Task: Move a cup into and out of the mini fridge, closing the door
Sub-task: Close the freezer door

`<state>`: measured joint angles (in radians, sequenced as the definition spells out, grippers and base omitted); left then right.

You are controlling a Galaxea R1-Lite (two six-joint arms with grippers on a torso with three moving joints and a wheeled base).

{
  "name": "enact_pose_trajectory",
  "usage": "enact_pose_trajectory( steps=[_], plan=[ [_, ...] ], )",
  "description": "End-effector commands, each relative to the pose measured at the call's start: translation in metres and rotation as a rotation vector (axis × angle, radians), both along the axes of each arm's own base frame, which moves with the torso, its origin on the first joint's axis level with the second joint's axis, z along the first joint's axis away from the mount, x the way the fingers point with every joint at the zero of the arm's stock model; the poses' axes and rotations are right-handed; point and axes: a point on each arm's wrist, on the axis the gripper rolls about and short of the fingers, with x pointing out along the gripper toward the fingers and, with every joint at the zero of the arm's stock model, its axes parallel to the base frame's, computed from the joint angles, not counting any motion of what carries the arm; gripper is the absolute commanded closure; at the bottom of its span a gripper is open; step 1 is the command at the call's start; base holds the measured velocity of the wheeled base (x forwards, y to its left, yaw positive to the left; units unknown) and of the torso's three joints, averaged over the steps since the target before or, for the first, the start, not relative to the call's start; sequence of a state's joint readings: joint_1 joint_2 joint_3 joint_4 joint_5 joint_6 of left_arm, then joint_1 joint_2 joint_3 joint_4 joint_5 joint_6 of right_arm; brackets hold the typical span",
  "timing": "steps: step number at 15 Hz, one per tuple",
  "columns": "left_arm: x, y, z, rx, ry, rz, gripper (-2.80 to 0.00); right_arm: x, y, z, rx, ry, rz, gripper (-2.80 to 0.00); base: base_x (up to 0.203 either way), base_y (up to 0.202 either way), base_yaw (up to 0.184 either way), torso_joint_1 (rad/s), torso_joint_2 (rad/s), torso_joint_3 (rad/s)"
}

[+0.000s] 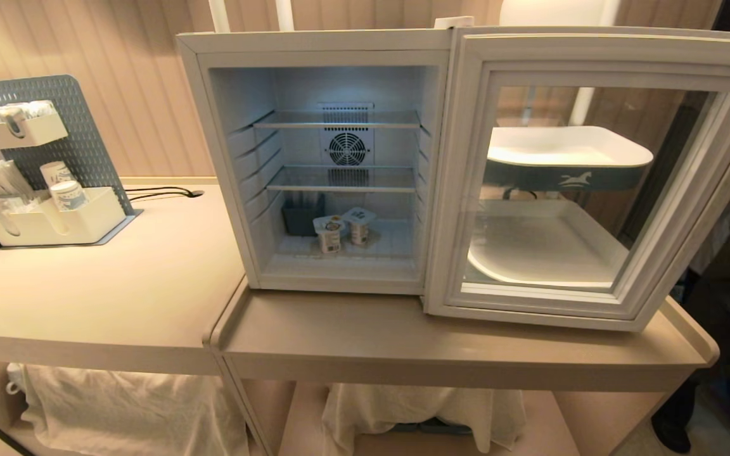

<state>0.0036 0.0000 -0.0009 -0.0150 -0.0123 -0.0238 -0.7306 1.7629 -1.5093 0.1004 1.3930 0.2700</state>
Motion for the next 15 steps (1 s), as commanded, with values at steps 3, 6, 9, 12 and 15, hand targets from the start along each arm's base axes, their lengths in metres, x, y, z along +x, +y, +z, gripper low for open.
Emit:
enact_pose_trajectory(
  steps=[3,6,9,12,15],
  plan=[
    [0.000,0.000,0.000,-0.001,0.000,0.000,0.00,0.047,-0.032,-0.038,0.055,0.019,0.095,0.00,0.000,0.000,0.000,0.000,0.00,0.000],
    [0.000,0.000,0.000,-0.001,-0.001,0.000,0.00,0.056,-0.046,-0.046,0.060,0.016,0.093,0.00,0.000,0.000,0.000,0.000,0.00,0.000],
    [0.000,0.000,0.000,-0.001,0.002,0.000,0.00,0.073,-0.054,-0.060,0.075,0.031,0.108,0.00,0.000,0.000,0.000,0.000,0.00,0.000],
    [0.000,0.000,0.000,-0.001,0.000,0.000,0.00,0.089,-0.041,-0.074,0.100,0.064,0.151,0.00,0.000,0.000,0.000,0.000,0.00,0.000],
    [0.000,0.000,0.000,-0.001,0.000,0.000,0.00,0.097,-0.029,-0.082,0.117,0.086,0.185,0.00,0.000,0.000,0.000,0.000,0.00,0.000]
  ],
)
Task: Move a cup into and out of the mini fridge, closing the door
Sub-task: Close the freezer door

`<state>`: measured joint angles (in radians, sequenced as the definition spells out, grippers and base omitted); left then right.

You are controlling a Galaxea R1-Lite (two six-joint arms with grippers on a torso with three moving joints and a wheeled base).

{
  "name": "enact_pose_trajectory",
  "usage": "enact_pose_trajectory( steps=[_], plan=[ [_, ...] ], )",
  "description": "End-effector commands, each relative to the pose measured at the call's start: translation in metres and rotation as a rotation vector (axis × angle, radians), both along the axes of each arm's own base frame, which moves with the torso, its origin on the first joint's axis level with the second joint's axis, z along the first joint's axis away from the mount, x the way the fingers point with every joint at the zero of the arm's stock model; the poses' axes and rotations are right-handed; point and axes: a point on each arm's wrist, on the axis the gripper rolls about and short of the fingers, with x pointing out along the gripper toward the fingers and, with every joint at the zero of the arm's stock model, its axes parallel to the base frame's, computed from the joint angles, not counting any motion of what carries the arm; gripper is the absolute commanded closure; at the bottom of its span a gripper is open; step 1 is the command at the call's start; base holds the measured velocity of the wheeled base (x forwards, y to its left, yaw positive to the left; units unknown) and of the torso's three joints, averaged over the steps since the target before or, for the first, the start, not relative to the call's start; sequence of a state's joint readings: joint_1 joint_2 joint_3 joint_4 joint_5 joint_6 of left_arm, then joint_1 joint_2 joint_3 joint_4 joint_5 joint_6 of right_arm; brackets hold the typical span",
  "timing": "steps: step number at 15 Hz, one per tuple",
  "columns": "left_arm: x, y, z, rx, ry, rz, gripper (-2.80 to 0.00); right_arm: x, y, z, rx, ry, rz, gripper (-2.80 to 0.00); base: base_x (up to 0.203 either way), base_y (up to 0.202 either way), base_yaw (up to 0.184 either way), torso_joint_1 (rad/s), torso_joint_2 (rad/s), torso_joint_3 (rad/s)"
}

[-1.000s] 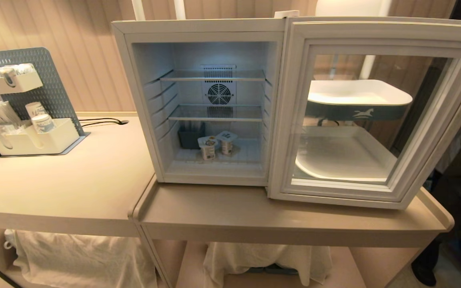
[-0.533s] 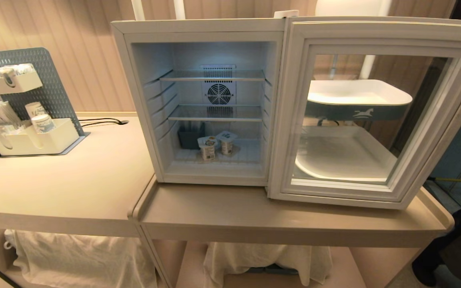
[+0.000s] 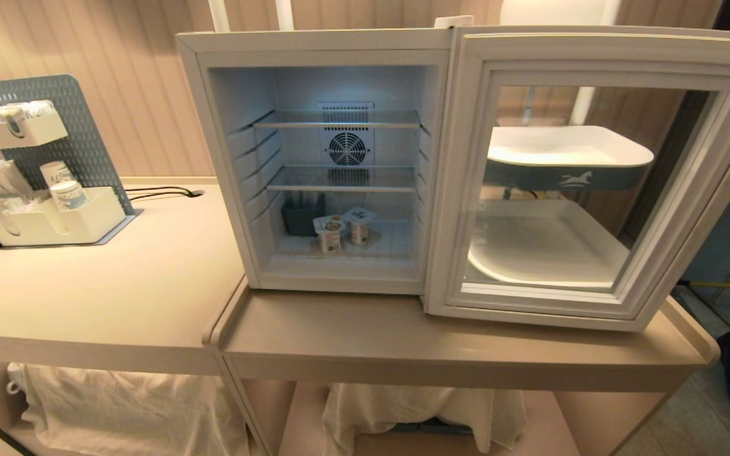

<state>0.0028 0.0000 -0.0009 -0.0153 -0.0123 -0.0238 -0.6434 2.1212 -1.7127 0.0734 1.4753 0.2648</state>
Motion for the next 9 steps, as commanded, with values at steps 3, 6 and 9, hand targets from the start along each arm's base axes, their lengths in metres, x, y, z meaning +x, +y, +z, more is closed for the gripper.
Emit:
enact_pose_trajectory(
  steps=[3,6,9],
  plan=[
    [0.000,0.000,0.000,-0.001,0.001,0.000,0.00,0.003,0.016,-0.008,0.030,0.034,0.042,0.00,0.000,0.000,0.000,0.000,0.00,0.000],
    [0.000,0.000,0.000,0.000,0.001,0.000,0.00,-0.011,0.026,0.001,0.027,0.031,0.040,0.00,0.000,0.000,0.000,0.000,0.00,0.000],
    [0.000,0.000,0.000,0.001,0.002,0.000,0.00,-0.036,0.038,0.018,0.019,0.025,0.024,0.00,0.000,0.000,0.000,0.000,0.00,0.000]
  ],
)
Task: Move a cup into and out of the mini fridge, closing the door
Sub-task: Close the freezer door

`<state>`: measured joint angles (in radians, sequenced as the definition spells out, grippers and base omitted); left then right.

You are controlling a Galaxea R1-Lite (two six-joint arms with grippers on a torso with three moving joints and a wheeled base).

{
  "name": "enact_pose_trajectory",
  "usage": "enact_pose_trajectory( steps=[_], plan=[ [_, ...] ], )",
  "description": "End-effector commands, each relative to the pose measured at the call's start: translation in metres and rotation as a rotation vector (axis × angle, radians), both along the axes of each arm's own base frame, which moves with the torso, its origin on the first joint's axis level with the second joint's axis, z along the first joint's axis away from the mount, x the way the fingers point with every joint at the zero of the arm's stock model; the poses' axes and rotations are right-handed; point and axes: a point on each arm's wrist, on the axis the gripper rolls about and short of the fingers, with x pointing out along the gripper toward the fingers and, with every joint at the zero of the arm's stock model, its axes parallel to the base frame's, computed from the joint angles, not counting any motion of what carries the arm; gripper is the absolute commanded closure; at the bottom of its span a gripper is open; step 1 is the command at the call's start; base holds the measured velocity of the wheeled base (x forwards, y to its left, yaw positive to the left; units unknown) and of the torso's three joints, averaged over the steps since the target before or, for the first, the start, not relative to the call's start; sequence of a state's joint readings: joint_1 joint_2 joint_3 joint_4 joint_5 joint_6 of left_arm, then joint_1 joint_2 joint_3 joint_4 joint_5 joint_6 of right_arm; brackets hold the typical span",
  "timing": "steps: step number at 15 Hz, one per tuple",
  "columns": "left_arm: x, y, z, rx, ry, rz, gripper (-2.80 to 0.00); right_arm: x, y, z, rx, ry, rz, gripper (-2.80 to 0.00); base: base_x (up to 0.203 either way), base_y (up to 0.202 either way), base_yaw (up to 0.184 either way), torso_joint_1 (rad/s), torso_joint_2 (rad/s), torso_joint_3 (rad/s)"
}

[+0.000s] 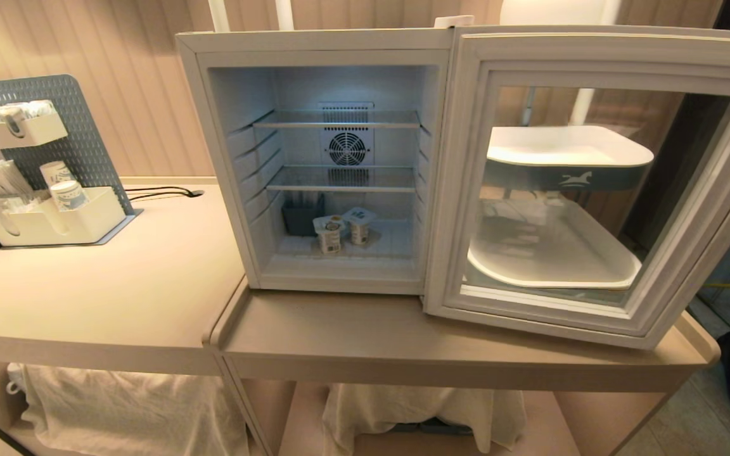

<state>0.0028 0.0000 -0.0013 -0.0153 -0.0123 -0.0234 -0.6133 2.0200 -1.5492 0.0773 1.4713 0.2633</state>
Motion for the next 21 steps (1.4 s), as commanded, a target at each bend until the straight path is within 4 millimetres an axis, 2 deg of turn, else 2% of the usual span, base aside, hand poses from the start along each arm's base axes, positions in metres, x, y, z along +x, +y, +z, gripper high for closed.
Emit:
enact_pose_trajectory(
  steps=[1,4,7,11,15,17,19,21],
  plan=[
    [0.000,0.000,0.000,0.000,0.001,0.000,0.00,-0.028,0.016,0.027,-0.025,-0.031,-0.015,0.00,0.000,0.000,0.000,0.000,0.00,0.000],
    [0.000,0.000,0.000,0.000,0.001,0.000,0.00,-0.066,0.042,0.046,-0.047,-0.039,-0.040,0.00,0.000,0.000,0.000,0.000,0.00,0.000],
    [0.000,0.000,0.000,0.000,0.003,0.000,0.00,-0.111,0.076,0.066,-0.080,-0.075,-0.047,0.00,0.000,0.000,0.000,0.000,0.00,0.000],
    [0.000,0.000,0.000,0.000,0.002,0.000,0.00,-0.177,0.139,0.089,-0.153,-0.110,-0.061,0.00,0.000,0.000,0.000,0.000,0.00,0.000],
    [0.000,0.000,0.000,0.000,0.003,0.000,0.00,-0.247,0.201,0.095,-0.207,-0.169,0.059,0.00,0.000,0.000,0.000,0.000,0.00,0.000],
    [0.000,0.000,0.000,0.000,0.001,0.000,0.00,-0.279,0.217,0.093,-0.222,-0.186,0.127,0.00,0.000,0.000,0.000,0.000,0.00,0.000],
    [0.000,0.000,0.000,0.000,0.003,0.000,0.00,-0.302,0.222,0.089,-0.226,-0.190,0.148,0.00,0.000,0.000,0.000,0.000,0.00,0.000],
    [0.000,0.000,0.000,0.000,0.001,0.000,0.00,-0.305,0.223,0.086,-0.224,-0.179,0.158,0.00,0.000,0.000,0.000,0.000,0.00,0.000]
  ],
)
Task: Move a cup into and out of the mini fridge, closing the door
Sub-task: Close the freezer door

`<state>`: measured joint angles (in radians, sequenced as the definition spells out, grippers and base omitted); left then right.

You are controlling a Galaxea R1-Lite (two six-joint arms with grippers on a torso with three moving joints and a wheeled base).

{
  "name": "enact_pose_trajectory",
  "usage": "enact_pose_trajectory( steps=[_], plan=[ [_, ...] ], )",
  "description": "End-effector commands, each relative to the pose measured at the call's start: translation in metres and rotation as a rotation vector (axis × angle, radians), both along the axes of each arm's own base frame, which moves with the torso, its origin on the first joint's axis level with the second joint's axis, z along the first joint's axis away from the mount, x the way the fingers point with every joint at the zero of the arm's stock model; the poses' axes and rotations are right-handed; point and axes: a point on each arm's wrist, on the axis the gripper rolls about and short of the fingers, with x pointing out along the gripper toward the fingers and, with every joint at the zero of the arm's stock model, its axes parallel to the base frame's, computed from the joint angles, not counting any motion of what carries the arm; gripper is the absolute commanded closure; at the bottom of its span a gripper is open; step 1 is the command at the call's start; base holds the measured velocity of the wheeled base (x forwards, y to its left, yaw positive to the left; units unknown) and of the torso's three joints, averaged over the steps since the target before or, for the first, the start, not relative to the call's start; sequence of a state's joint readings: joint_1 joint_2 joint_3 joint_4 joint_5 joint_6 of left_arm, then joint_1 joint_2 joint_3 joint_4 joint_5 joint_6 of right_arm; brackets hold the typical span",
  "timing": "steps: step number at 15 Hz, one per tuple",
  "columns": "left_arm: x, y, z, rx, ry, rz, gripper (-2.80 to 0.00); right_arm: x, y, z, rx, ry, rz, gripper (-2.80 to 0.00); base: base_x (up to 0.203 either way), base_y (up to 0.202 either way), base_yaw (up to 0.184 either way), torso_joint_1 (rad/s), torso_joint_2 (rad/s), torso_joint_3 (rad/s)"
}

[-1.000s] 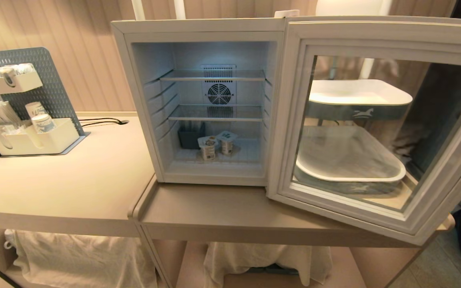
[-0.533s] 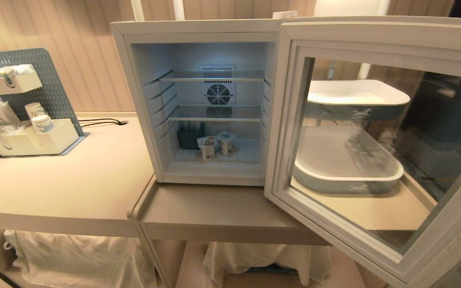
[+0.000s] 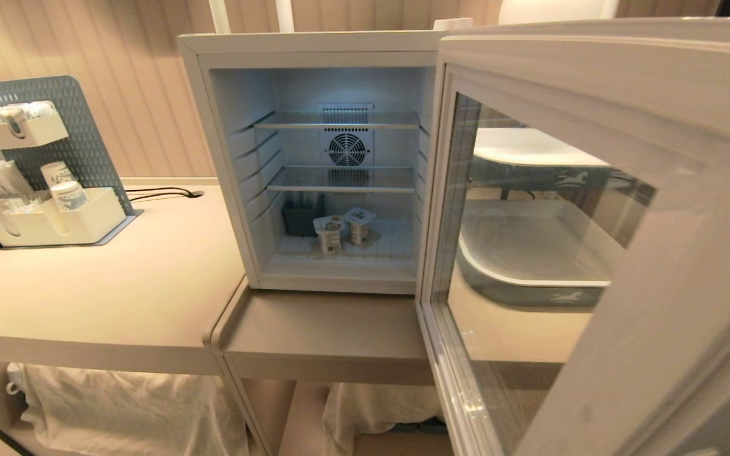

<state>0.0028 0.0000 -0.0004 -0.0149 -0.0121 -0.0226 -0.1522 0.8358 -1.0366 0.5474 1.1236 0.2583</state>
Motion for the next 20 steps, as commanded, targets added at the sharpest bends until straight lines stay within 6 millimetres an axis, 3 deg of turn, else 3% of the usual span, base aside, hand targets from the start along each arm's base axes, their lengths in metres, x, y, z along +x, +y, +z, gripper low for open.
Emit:
enact_pose_trajectory(
  steps=[1,5,9,11,14,18,20],
  plan=[
    [0.000,0.000,0.000,0.000,0.002,0.000,0.00,-0.012,0.002,0.001,-0.005,-0.038,0.015,0.00,0.000,0.000,0.000,0.000,0.00,0.000],
    [0.000,0.000,0.001,0.000,-0.001,0.000,0.00,0.016,0.003,0.001,0.007,0.013,0.106,0.00,0.000,0.000,0.000,0.000,0.00,0.000],
    [0.000,0.000,0.000,0.000,0.000,0.000,0.00,0.076,0.019,0.011,0.036,0.126,0.238,0.00,0.000,0.000,0.000,0.000,0.00,0.000],
    [0.000,0.000,0.000,0.000,0.000,0.000,0.00,0.107,0.051,0.007,-0.015,0.174,0.273,0.00,0.000,0.000,0.000,0.000,0.00,0.000],
    [0.000,0.000,0.000,0.000,0.002,0.000,0.00,0.157,0.114,-0.018,-0.126,0.182,0.191,0.00,0.000,0.000,0.000,0.000,0.00,0.000],
    [0.000,0.000,0.000,0.000,0.000,0.000,0.00,0.189,0.181,-0.046,-0.217,0.179,0.096,0.00,0.000,0.000,0.000,0.000,0.00,0.000],
    [0.000,0.000,0.000,0.000,0.000,0.000,0.00,0.194,0.200,-0.047,-0.202,0.143,0.077,0.00,0.000,0.000,0.000,0.000,0.00,0.000]
  ],
)
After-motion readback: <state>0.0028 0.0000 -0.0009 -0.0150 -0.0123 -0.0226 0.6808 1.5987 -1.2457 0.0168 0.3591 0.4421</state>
